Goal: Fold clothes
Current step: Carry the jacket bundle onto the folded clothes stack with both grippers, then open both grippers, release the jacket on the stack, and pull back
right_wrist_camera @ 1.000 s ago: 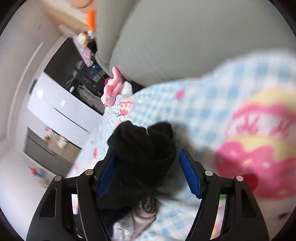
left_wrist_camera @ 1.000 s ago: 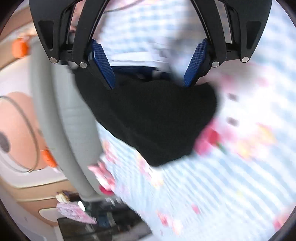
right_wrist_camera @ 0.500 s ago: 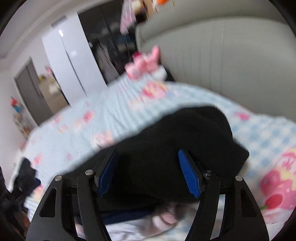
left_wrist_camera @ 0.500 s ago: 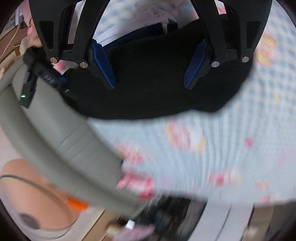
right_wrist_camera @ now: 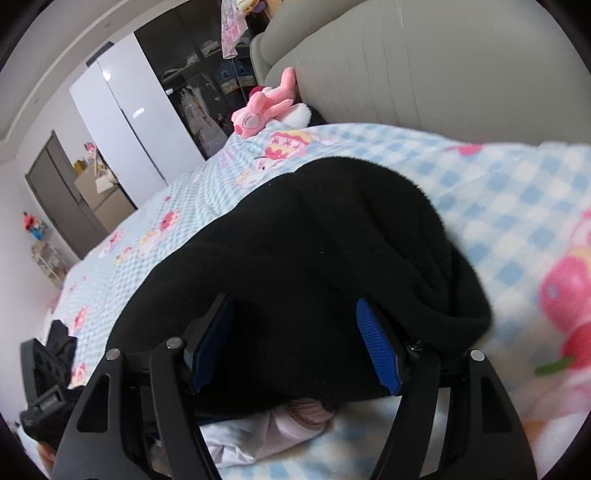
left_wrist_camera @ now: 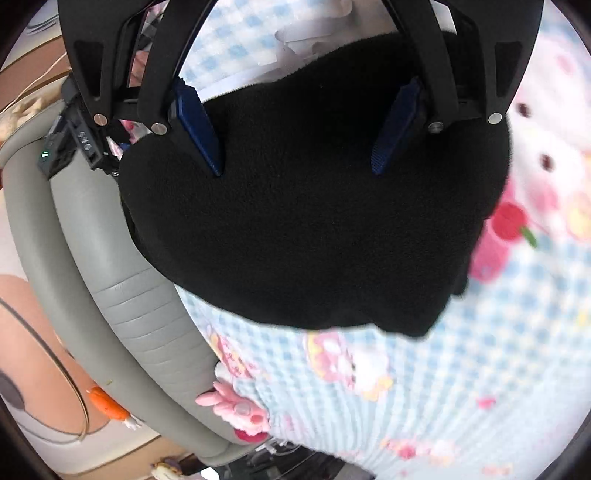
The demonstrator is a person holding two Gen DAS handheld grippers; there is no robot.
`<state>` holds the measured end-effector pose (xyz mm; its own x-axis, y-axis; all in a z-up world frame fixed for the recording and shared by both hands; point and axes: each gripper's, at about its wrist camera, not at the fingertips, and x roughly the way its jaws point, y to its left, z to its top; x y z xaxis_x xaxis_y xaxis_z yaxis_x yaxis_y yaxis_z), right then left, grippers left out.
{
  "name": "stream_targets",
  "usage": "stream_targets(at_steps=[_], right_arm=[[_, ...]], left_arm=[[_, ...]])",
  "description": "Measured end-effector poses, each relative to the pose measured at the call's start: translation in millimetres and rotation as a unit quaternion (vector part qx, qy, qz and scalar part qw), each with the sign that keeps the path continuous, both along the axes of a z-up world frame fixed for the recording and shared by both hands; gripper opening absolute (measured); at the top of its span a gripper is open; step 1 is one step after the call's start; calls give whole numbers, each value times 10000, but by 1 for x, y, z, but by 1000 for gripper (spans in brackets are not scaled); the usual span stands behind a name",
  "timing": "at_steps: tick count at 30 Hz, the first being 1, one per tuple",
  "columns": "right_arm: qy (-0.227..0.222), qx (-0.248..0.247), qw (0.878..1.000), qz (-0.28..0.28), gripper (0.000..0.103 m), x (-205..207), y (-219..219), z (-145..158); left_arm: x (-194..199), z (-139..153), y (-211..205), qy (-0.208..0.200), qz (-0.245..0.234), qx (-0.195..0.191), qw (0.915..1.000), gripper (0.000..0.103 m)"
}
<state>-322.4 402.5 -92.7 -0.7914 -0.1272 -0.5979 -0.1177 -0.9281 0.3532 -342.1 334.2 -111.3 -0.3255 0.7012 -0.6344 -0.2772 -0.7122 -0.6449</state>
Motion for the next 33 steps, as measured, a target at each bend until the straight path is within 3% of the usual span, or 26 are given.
stream_targets(at_steps=[3,8,13,20,25,33], right_arm=[[84,264,9995,-136,71,12,-13,28],[68,752,9968,-271,86,34,-49,67],[16,1575,9870,-322,90,50,-109,83],[-54,1232,9909,539,95,69,-217,98],[-163,1224,9854,1171,95,89,-289,104],[219,1331,9729,1880,95,157,-374,126]], left_arm=[[8,28,-14,347,59,-197,9992,83],[23,65,-45,719,277,-1117,9908,83],[33,99,-92,1040,785,-1302,9829,83],[60,126,-192,1322,1479,-1720,9649,84],[70,138,-264,1380,1918,-2012,9506,84],[114,165,-322,1891,1956,-2638,9254,86]])
